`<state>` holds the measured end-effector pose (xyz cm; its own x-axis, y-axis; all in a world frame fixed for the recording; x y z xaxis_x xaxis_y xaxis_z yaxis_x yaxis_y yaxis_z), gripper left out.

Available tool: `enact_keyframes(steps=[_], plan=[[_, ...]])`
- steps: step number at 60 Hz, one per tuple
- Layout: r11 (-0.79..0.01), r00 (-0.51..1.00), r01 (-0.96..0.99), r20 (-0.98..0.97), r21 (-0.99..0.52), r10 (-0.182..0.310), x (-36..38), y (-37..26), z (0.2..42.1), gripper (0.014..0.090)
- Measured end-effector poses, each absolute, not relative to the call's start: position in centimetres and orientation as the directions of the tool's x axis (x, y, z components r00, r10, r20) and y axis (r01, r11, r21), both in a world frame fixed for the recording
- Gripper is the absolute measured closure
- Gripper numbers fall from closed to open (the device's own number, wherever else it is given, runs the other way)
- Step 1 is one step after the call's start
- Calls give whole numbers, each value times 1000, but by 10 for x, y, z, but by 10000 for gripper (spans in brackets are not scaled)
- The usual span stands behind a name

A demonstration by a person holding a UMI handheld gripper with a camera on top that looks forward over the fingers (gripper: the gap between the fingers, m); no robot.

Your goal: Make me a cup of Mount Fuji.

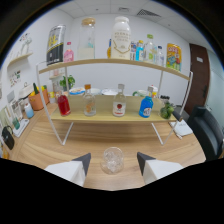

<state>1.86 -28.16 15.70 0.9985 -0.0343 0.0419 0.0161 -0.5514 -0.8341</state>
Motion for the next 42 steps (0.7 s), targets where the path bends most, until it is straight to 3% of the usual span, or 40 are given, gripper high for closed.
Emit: enact_keyframes(steps=[21,31,42], plan=[[-514,997,-41,-2,-857,-75,7,-316,161,191],[-401,995,-84,-57,-912,-77,-19,-300,182,190],[-295,997,-80,-74,-952,-32,-45,-240,210,192]])
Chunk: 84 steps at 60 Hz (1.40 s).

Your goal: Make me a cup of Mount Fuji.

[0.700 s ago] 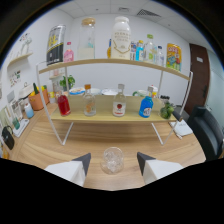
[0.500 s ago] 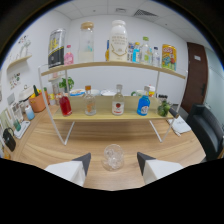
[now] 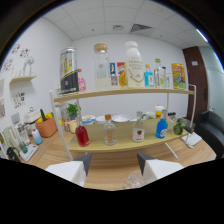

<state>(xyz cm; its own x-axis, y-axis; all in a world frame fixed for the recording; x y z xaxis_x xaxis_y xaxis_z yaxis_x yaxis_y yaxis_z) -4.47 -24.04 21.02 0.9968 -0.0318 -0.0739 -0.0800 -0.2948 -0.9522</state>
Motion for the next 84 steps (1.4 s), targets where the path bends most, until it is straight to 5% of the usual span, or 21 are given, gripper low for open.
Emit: enact_keyframes(steps=[16,34,63,84], plan=[[-254,999,-34,-36,-967,4,-57,-146,209,220],[-304,1000,-9,-9,-953,1,-53,-96,181,677],[-244,1000,-6,-4,-970,-7,-61,-147,207,696],[-342,995,-97,-92,-935,-32,-68,-225,128,697]])
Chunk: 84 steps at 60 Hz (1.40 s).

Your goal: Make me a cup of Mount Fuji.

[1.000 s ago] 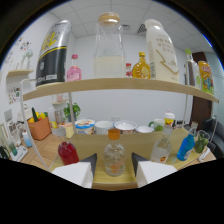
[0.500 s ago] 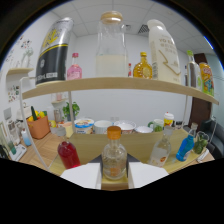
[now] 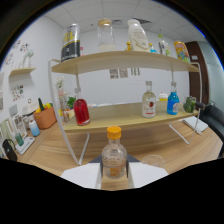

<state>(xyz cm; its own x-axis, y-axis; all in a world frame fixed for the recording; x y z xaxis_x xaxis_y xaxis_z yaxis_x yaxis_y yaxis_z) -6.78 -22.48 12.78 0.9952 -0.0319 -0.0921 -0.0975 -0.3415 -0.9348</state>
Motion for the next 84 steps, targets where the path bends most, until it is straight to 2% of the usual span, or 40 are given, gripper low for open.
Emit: enact_keyframes(steps=[5,14,20,27,35,42,51,63,68,72,76,84], plan=[[-358,988,-153,-145,-921,-50,-64,-229,111,697],[-369,896,-436,-434,-820,-95,-63,-226,103,697],[-349,715,-683,-686,-642,-137,-66,-220,106,698],[-312,431,-875,-890,-371,-148,-69,-214,118,699],[-275,144,-956,-977,-98,-154,-69,-208,129,697],[-236,-130,-959,-983,158,-133,-63,-204,138,699],[-222,-309,-917,-941,333,-136,-60,-203,135,697],[-233,-261,-929,-955,288,-141,-64,-205,137,699],[-246,-157,-951,-979,185,-131,-68,-208,145,700],[-253,17,-967,-994,11,-106,-70,-211,156,699],[-231,271,-941,-960,-248,-75,-69,-215,172,696],[-167,693,-712,-721,-682,-9,-86,-222,211,696]])
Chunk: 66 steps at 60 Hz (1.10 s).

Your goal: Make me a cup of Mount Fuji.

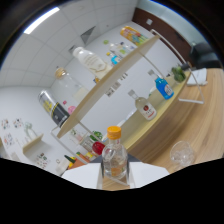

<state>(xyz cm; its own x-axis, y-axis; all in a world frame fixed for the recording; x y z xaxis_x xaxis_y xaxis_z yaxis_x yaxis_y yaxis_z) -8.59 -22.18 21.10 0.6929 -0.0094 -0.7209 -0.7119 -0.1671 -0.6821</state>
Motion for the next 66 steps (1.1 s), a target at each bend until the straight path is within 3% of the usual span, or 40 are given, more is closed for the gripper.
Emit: enact_keyframes(steps=[8,20,30,42,52,66], plan=[[-144,920,-386,-392,-911,15,-120,-218,210,697],[-306,988,-118,-141,-945,56,-178,-205,123,699],[-430,996,-42,-70,-902,49,-192,-195,63,699],[-550,999,-1,-22,-835,31,-193,-193,19,697],[-605,999,8,-22,-796,42,-198,-195,7,695],[-601,997,24,-23,-799,71,-203,-207,7,685]])
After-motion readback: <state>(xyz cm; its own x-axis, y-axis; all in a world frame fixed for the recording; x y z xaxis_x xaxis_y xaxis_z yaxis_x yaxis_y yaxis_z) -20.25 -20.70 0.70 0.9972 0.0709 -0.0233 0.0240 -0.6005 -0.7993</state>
